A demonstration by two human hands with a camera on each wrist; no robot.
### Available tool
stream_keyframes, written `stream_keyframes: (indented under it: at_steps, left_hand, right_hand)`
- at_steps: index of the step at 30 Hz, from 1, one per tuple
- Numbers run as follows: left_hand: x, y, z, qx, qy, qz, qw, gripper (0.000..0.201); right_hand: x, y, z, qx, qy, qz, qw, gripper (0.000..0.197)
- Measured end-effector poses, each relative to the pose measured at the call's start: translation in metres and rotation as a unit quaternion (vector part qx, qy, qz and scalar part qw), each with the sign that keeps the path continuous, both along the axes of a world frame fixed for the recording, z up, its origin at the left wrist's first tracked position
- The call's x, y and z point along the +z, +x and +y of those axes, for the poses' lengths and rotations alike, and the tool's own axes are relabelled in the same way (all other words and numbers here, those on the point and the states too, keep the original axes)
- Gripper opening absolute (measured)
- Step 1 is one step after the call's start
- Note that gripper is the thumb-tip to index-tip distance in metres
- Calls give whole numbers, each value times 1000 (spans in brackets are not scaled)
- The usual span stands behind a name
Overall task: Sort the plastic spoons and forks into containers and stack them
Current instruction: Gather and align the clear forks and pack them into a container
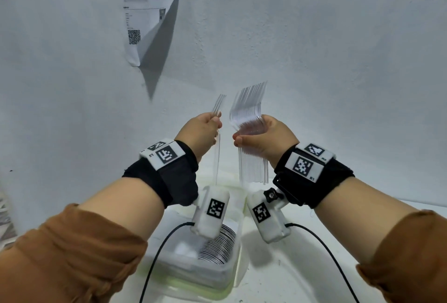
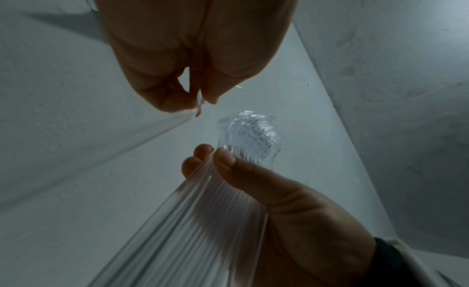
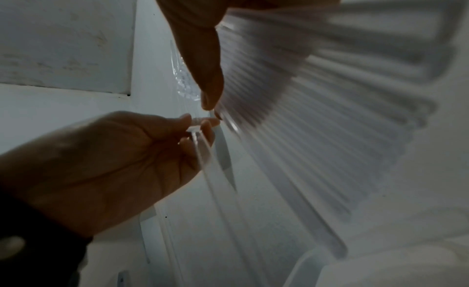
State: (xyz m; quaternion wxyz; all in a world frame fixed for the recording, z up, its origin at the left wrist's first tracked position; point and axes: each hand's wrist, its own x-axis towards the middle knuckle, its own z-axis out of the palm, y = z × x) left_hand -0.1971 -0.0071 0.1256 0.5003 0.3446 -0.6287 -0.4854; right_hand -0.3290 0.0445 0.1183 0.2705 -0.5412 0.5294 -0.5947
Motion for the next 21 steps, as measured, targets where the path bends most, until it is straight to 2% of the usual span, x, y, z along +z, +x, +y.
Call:
stream_keyframes:
  at_steps: [3,10,12,16,21]
  left_hand:
    - [2,9,-7,-55,17,16,998,15]
    - [8,36,-24,-206,18,29,978,26]
    - [11,41,-28,-220,6,17,975,25]
    - [15,50,-40,-204,1,17,979,11]
    - [23,61,-52,-240,12,34,970,7]
  right_hand:
    - [2,13,-6,13,-5,13,1000,27]
    - [8,29,-26,24,-2,13,1000,30]
    - [11,33,-31,26,-1,15,1000,31]
    - [18,41,-38,35,8,26,999,31]
    - [27,46,-47,26,19,55,998,35]
